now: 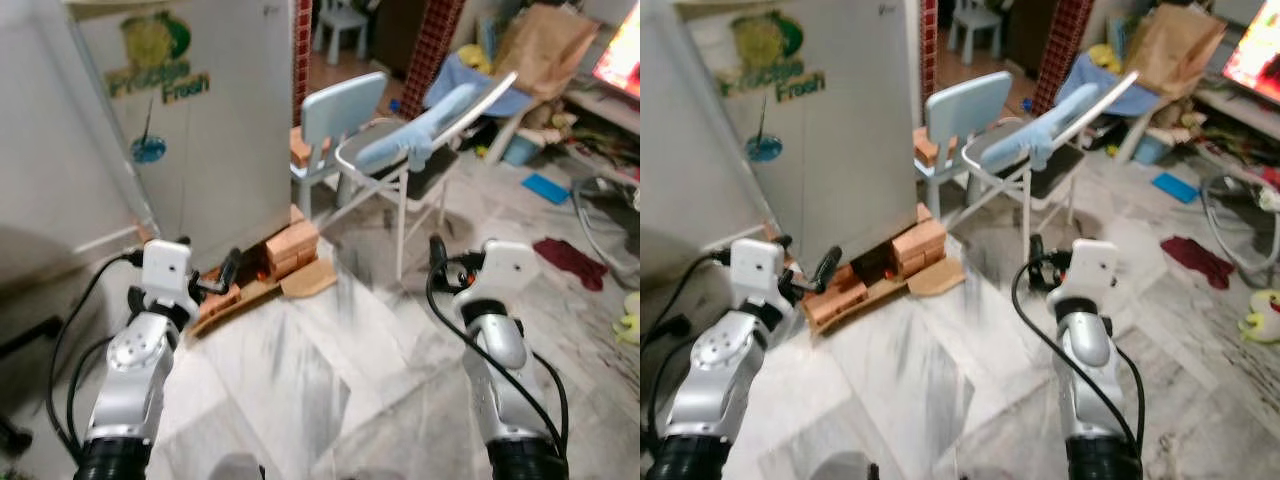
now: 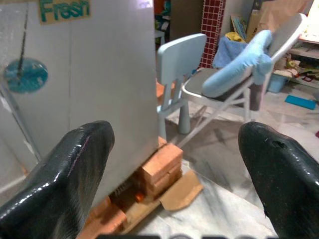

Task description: Restocking fridge

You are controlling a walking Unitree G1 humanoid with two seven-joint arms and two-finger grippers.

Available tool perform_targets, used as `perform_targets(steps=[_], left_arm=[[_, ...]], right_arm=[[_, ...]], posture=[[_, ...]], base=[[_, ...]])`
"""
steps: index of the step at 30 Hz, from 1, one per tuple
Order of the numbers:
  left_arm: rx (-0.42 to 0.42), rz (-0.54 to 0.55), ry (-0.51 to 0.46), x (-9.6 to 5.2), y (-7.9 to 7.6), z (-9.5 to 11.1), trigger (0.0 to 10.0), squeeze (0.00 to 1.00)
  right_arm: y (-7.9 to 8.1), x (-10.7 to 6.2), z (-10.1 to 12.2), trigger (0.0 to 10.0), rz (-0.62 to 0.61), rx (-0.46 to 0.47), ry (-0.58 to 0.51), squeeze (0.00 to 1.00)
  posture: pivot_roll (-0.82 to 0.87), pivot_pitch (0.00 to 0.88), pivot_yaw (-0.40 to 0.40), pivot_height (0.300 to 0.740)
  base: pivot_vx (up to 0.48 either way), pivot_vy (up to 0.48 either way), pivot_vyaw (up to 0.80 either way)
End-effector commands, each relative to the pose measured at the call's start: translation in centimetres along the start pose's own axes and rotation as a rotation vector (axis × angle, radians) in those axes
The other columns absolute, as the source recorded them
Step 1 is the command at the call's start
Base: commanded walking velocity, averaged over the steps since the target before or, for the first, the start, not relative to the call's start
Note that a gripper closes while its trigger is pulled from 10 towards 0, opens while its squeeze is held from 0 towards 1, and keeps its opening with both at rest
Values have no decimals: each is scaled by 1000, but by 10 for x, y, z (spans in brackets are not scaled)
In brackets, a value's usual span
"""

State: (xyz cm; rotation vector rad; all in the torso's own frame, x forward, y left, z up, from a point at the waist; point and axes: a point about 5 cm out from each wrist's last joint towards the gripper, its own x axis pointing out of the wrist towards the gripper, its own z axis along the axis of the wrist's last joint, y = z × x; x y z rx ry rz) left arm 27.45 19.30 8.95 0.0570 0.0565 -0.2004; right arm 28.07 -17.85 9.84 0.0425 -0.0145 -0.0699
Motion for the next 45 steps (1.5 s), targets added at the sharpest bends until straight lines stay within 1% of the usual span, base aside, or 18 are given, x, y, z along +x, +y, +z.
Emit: perform_targets(steps=[1, 6, 8, 16, 26, 38, 40, 45], left_arm=[[-1, 23, 26, -3, 5, -3, 10000, 0], [-4, 31, 43, -4, 6, -6, 10000, 0], [-7, 43, 57, -5, 7, -8, 10000, 0], [-4, 36, 55, -4, 7, -7, 10000, 0], [-9, 24, 73, -8, 0, -11, 10000, 0], [6, 26, 75, -11, 2, -11, 10000, 0], [17, 21, 60, -11, 2, -9, 10000, 0], [6, 18, 91, -11, 0, -12, 10000, 0]], right_arm=[[3, 0, 1, 10000, 7, 4, -3, 0], [3, 1, 1, 10000, 6, 3, -3, 0], [3, 1, 1, 10000, 5, 2, -4, 0], [4, 1, 0, 10000, 7, 1, -2, 0], [3, 2, 0, 10000, 8, -9, 0, 0], [2, 3, 0, 10000, 7, -9, 0, 0], [1, 3, 0, 10000, 5, -12, 0, 0], [0, 3, 0, 10000, 3, -15, 1, 0]], posture=[[-10, 38, -47, 740], [-9, 39, -48, 740], [-9, 40, -47, 740], [-5, 42, -44, 740], [-3, 47, -51, 740], [3, 59, -53, 740], [3, 59, -53, 740], [5, 62, -55, 740]], base=[[401, 262, -800], [355, 321, -800], [0, 446, -800], [0, 478, -734], [0, 480, 0], [0, 480, 0], [0, 480, 0], [0, 480, 0]])
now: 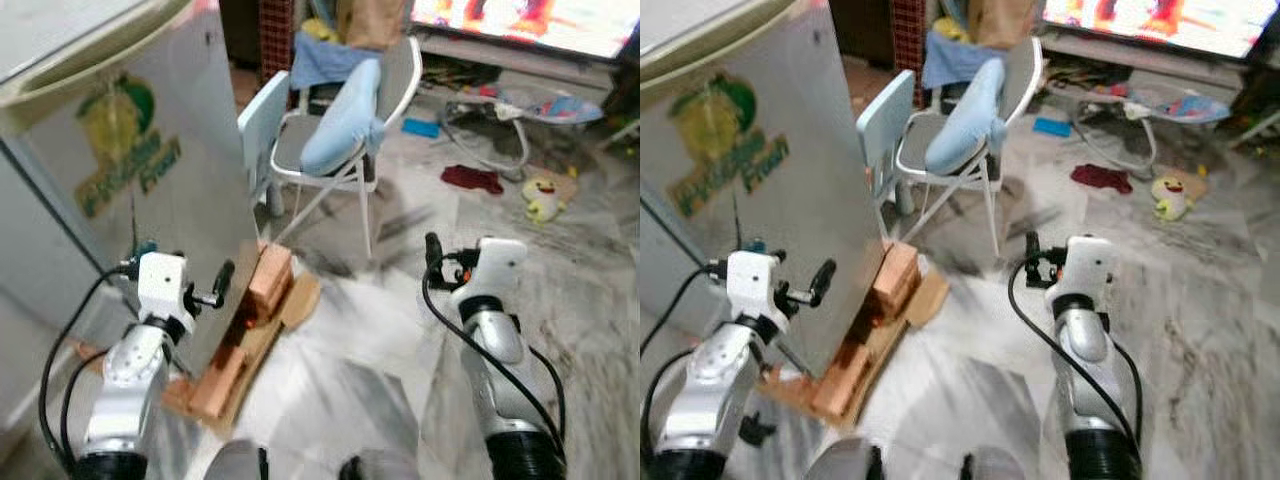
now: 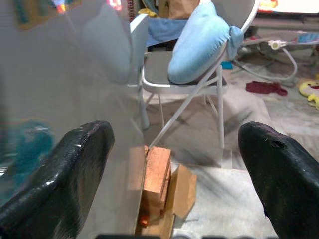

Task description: Restocking fridge

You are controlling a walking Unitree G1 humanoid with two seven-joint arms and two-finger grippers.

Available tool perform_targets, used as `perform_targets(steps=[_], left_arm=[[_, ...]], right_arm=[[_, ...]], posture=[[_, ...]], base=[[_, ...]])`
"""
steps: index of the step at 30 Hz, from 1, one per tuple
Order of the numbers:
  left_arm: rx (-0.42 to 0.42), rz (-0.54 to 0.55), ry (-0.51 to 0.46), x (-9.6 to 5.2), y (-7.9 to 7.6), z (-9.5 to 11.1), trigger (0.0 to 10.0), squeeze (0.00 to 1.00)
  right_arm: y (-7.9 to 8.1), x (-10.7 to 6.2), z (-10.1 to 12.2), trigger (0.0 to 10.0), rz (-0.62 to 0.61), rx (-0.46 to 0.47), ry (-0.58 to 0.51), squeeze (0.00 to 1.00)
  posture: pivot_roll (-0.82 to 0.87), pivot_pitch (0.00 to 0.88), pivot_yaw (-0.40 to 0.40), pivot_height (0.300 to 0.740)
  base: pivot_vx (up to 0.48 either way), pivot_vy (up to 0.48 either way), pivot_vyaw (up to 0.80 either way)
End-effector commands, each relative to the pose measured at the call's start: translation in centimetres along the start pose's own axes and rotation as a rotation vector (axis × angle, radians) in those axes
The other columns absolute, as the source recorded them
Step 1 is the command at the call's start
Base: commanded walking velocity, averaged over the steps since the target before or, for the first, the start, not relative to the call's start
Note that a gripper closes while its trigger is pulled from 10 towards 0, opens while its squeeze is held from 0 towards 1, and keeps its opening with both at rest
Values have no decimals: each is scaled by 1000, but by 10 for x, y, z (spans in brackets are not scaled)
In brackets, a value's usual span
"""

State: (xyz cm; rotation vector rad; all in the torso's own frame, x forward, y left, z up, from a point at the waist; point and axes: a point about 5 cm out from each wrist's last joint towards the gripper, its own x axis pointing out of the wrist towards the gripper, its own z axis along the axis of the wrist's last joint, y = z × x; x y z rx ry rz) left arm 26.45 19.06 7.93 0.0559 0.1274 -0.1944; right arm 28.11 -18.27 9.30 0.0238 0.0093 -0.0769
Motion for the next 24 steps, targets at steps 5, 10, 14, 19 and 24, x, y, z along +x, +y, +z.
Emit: perform_targets(steps=[5, 10, 14, 19, 24], left_arm=[[11, 11, -18, -4, 4, 2, 10000, 0], [12, -28, -31, -8, 3, 4, 10000, 0], [7, -123, 1, -12, -2, 0, 10000, 0], [42, -133, 28, -14, 0, -5, 10000, 0], [52, -121, 24, -11, 3, -3, 10000, 0]], right_arm=[[5, 4, 6, 10000, 15, 3, -25, 0], [6, 4, 7, 10000, 21, 0, -27, 0], [6, 4, 6, 10000, 23, -9, -23, 0], [5, 3, 4, 10000, 13, -4, -13, 0], [4, 2, 3, 10000, 1, -1, 1, 0]], posture=[[8, 60, -57, 740], [13, 61, -65, 740], [15, 66, -67, 740], [14, 71, -67, 740], [10, 76, -69, 740]], base=[[0, 480, 0], [0, 0, 0], [0, 0, 0], [0, 0, 0], [0, 0, -726]])
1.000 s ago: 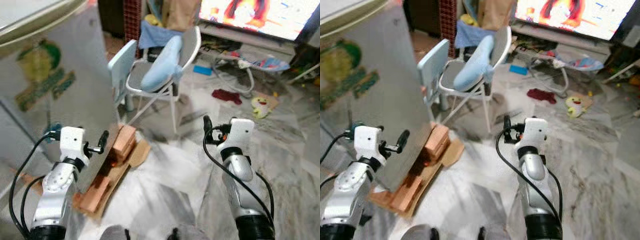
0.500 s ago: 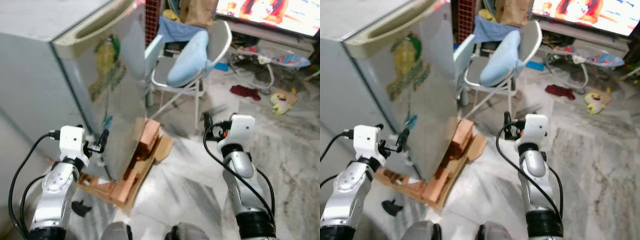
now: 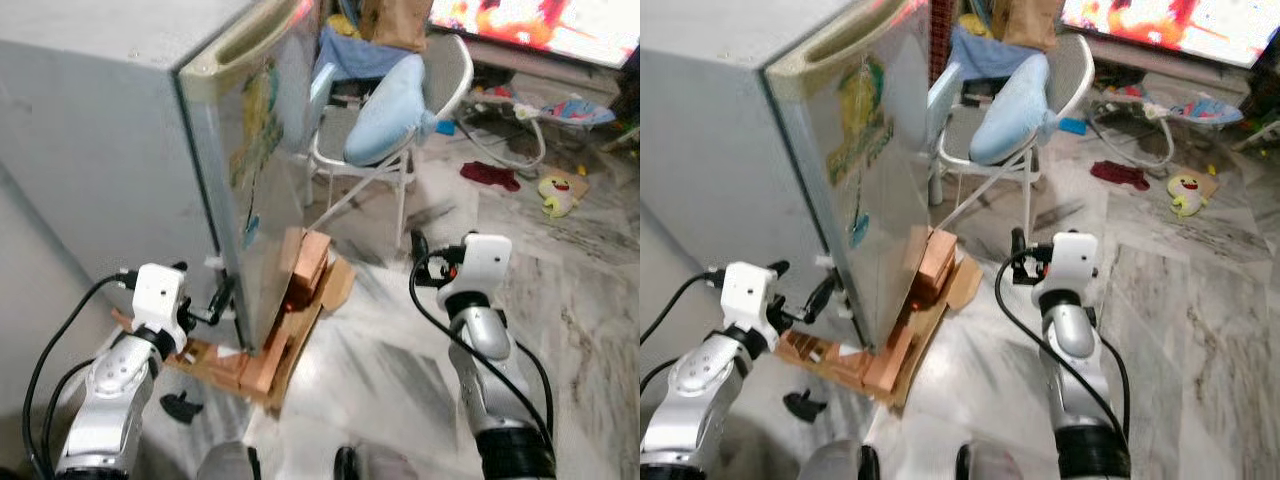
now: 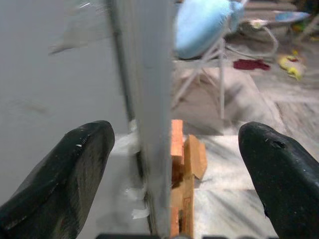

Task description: Restocking fridge

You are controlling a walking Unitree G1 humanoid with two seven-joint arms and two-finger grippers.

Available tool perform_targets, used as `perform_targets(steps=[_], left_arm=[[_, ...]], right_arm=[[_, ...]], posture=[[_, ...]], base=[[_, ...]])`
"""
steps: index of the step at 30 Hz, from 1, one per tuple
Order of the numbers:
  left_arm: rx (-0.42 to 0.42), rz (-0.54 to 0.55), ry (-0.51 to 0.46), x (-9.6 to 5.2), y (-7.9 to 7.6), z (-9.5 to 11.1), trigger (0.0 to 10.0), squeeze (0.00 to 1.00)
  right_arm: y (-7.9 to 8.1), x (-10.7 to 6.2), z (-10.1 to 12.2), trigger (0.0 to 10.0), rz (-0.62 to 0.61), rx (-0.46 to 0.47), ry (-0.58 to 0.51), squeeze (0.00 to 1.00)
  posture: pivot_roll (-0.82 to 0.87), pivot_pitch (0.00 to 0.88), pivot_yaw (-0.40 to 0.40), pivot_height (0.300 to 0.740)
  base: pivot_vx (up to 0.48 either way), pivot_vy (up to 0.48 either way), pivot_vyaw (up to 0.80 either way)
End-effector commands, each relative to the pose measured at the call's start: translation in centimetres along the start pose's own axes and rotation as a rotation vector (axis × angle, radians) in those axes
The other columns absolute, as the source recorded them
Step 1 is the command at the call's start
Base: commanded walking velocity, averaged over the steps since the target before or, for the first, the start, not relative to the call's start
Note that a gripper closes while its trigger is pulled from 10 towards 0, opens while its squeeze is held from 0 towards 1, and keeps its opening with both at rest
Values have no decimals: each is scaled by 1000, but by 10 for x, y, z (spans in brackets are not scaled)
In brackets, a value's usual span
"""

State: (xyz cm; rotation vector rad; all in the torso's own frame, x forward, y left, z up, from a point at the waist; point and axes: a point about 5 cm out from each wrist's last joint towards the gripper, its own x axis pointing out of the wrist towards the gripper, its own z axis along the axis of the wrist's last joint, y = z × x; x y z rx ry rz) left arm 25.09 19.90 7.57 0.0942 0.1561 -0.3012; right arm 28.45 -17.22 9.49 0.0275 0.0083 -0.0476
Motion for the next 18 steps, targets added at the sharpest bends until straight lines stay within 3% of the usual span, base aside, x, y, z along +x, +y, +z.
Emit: perform_targets(steps=[1, 6, 10, 14, 18], left_arm=[[12, -12, -10, 5, 1, 5, 10000, 0], [-1, 38, -25, 13, 10, 9, 10000, 0], [-8, 138, -39, 21, 23, 11, 10000, 0], [-26, 254, -53, 22, 42, 14, 10000, 0], [-22, 260, -34, 17, 46, 8, 10000, 0]], right_arm=[[-7, -1, 1, 10000, -25, -12, 0, 0], [-7, -2, 2, 10000, -25, -18, 2, 0], [-2, -7, 1, 10000, -5, -20, 7, 0], [2, -11, 0, 10000, -4, -14, 6, 0], [-2, -14, -4, 10000, -10, -17, 15, 0]], posture=[[8, 78, -71, 740], [3, 81, -74, 740], [-9, 84, -73, 740], [-13, 74, -44, 740], [4, 60, -18, 740]], base=[[0, 0, -800], [0, 0, -800], [0, 0, -800], [0, 0, 0], [0, 0, 0]])
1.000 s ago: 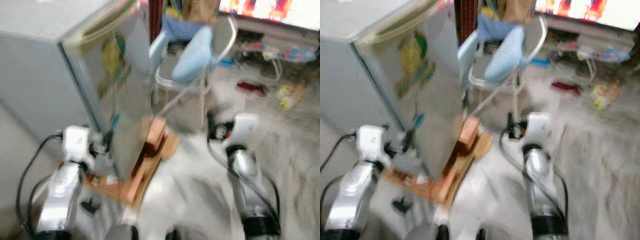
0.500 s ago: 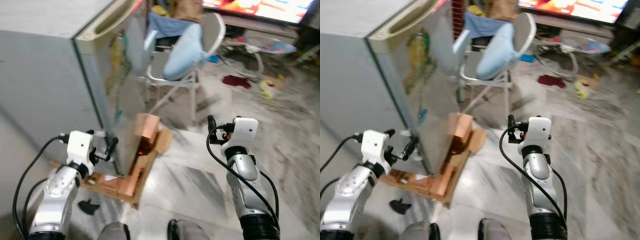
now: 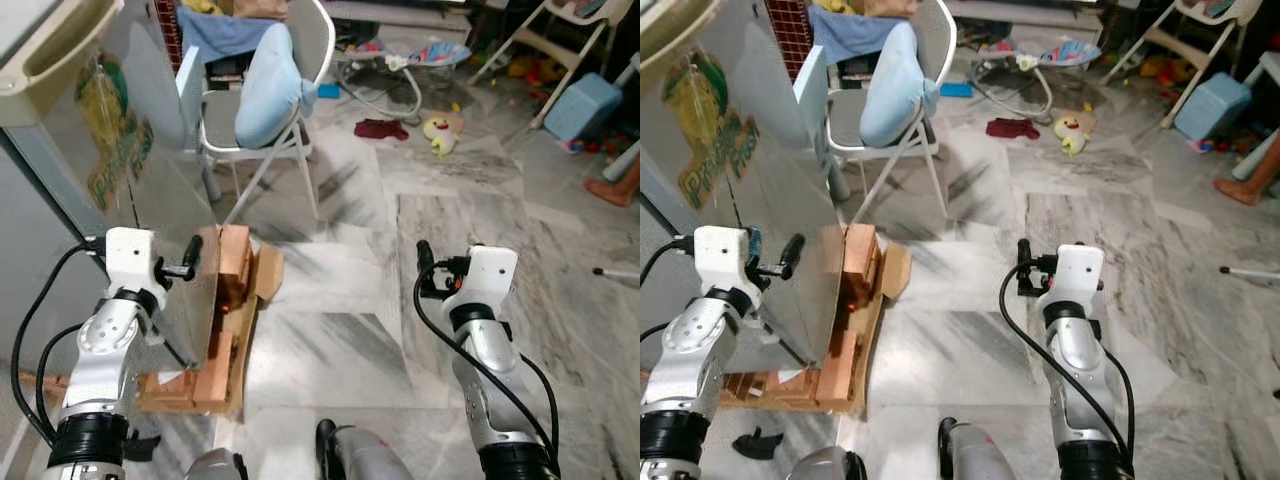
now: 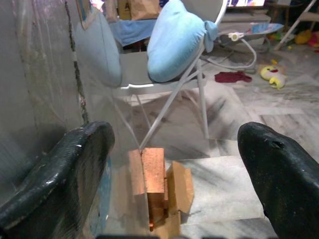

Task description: Restocking fridge

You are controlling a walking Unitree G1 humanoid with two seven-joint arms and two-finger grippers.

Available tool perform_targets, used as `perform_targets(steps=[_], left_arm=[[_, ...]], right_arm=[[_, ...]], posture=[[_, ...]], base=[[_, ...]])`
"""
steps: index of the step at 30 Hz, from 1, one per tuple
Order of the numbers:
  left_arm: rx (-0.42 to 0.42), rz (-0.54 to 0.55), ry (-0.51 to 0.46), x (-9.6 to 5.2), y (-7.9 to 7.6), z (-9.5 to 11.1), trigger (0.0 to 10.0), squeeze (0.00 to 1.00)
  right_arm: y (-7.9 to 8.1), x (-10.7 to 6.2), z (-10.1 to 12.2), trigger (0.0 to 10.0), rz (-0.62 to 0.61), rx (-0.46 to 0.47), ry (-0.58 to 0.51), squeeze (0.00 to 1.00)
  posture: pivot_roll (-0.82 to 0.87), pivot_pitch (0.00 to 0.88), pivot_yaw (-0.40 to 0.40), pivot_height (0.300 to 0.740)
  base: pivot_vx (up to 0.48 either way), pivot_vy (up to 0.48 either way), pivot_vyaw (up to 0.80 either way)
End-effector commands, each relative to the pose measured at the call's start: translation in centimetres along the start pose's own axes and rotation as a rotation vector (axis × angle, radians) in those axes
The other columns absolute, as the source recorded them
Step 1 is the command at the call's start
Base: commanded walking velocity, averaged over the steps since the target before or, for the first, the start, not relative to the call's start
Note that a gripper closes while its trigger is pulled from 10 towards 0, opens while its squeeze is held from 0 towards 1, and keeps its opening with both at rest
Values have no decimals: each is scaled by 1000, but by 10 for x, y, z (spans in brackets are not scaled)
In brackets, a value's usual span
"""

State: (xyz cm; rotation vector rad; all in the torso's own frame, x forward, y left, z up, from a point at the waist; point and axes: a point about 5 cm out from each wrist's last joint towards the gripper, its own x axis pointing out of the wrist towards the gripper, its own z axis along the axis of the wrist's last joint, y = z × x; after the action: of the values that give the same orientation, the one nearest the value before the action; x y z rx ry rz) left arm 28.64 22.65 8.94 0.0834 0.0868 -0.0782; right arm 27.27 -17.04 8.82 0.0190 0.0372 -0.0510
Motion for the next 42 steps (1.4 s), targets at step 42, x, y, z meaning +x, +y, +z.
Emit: perform_targets(steps=[42], left_arm=[[3, 106, 130, -47, 24, -34, 10000, 0]], right_arm=[[0, 12, 1, 10000, 47, 2, 16, 0]], posture=[[28, 111, -45, 740]], base=[[0, 0, 0]])
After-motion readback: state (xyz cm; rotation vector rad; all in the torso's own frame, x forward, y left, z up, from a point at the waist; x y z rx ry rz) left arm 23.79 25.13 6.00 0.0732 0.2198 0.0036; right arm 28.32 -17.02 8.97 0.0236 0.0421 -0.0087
